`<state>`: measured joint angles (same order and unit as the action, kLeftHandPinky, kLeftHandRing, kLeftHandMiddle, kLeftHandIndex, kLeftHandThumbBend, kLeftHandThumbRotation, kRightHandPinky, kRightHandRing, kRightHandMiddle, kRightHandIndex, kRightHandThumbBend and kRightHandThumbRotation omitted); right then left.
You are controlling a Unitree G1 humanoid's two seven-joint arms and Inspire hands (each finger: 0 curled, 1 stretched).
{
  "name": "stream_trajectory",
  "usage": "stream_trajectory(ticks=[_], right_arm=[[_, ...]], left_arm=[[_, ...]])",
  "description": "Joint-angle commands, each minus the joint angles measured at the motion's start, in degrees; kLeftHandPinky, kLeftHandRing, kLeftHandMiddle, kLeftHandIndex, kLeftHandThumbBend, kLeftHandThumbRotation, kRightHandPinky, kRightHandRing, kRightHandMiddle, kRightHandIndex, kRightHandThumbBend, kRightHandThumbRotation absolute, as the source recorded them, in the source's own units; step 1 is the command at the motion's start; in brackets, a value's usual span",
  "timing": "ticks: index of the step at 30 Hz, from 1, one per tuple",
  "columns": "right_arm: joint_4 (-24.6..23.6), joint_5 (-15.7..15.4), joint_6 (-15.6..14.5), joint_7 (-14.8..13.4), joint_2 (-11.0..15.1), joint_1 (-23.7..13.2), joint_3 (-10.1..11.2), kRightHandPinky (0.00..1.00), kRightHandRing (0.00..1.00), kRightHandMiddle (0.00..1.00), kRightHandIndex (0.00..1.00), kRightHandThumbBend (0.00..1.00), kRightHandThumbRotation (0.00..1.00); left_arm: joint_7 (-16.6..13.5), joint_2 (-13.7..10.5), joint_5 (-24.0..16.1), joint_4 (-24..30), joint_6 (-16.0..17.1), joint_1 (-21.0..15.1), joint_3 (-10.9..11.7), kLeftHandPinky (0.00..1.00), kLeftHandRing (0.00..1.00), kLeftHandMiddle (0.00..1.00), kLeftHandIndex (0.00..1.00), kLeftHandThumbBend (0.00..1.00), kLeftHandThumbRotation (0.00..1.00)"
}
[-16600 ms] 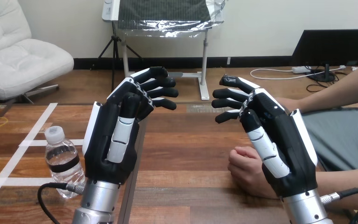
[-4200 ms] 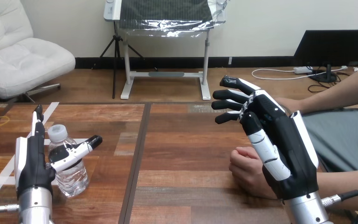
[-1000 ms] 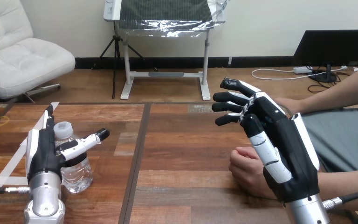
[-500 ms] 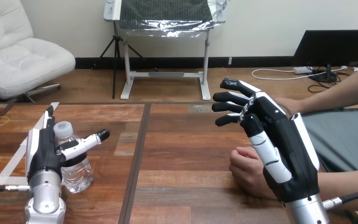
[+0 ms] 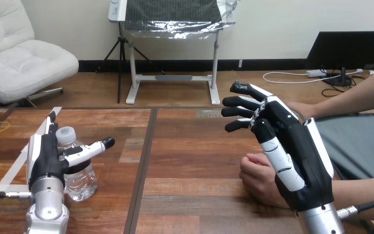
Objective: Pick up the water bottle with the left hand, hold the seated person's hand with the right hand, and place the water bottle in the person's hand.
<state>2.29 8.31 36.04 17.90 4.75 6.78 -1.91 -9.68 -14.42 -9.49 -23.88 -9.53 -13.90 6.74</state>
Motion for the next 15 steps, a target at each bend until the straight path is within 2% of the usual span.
stream_trajectory(ticks=[1,10,15], right_arm=[[-2.31,0.36,0.09,-0.30,-0.14,-1.83,-0.11,0.59,0.70,0.74,0.80,0.56,0.76],[-2.39,0.45,-0.03,-0.25,-0.12,-1.87,-0.14,0.59,0.71,0.74,0.80,0.57,0.76],[-2.29,0.48,0.03,-0.21,-0.11,-1.95,-0.14,0.59,0.71,0.75,0.80,0.57,0.76]], left_arm=[[-0.25,0.07,-1.24,1.93,-2.46,-2.09,-1.26,0.78,0.91,0.95,0.97,0.92,0.14],[-1.23,0.29,-2.61,4.44,-7.72,-2.29,-1.89,0.61,0.77,0.83,0.86,0.93,0.03],[-1.85,-0.02,-4.01,5.65,-9.26,-2.08,-2.76,0.53,0.69,0.74,0.78,0.93,0.01]])
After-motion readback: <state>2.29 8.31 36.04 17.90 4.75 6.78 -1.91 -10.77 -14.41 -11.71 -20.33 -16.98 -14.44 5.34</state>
